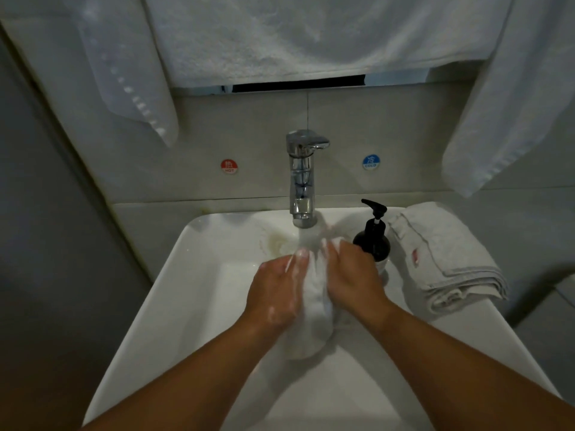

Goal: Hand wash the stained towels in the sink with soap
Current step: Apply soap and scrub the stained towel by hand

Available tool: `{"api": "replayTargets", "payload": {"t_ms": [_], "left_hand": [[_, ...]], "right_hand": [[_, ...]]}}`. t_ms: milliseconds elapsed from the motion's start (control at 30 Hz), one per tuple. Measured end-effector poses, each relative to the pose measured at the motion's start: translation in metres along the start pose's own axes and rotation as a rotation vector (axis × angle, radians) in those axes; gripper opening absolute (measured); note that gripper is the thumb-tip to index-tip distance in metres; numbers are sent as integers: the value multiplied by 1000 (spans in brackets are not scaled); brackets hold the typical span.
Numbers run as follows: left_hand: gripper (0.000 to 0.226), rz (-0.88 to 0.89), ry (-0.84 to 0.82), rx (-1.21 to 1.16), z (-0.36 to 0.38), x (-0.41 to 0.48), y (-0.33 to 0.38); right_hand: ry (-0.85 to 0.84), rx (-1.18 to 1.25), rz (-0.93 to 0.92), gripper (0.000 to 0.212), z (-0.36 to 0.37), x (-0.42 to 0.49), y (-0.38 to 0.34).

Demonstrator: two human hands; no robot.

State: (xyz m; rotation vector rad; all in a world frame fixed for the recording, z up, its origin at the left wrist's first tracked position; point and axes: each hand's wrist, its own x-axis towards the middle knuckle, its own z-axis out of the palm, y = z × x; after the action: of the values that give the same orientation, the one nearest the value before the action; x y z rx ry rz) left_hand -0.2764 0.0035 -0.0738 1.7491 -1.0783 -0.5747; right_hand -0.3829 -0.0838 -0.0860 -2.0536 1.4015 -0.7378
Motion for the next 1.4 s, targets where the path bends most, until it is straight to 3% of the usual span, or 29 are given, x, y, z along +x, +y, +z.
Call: {"api": "replayTargets", "payload": {"t_ms": [100,233,400,500,600,700,767,867,967,1100,1200,1267,1333,1400], "left_hand": [[52,-10,84,-2,5,8,-1],[57,-173,0,130,2,11,-19],[32,44,-2,-83,2,-3,6],[47,-46,57,-40,7,10,-6],[54,-155,-17,147,2,9,-15],[41,20,-16,100,-1,-1,-4],[34,95,27,-8,0,-3,5],[45,17,80,115,5,12,-6],[54,-107,-29,214,-2,15,-19],[47,40,-34,34,-5,2,-2],[51,35,49,-10,-1,10,-6],[56,-33,4,76,0,17,-18],[54,-99,-86,165,-4,15,-24],[54,-36,-105,102,-6,9,-21]], "right_hand": [[-74,-70,-62,40,4,-17,-2],[-94,6,-180,33,9,-34,-20],[-1,-11,33,36,-7,-7,-9],[-77,-61,-115,31,1,-28,-15],[-55,12,-176,32,9,-32,-22],[29,55,-29,34,2,-7,-12],[-15,23,18,39,-3,-5,-5],[-100,-47,-120,42,2,-23,-10],[-50,21,-183,39,7,-28,-21],[1,41,17,37,-10,-5,-12],[-108,-94,-67,42,-7,-16,-6],[-140,-36,-170,40,-1,-30,-13],[-107,53,-234,37,0,-30,-18],[-29,85,-137,38,-8,-17,-20]]}}
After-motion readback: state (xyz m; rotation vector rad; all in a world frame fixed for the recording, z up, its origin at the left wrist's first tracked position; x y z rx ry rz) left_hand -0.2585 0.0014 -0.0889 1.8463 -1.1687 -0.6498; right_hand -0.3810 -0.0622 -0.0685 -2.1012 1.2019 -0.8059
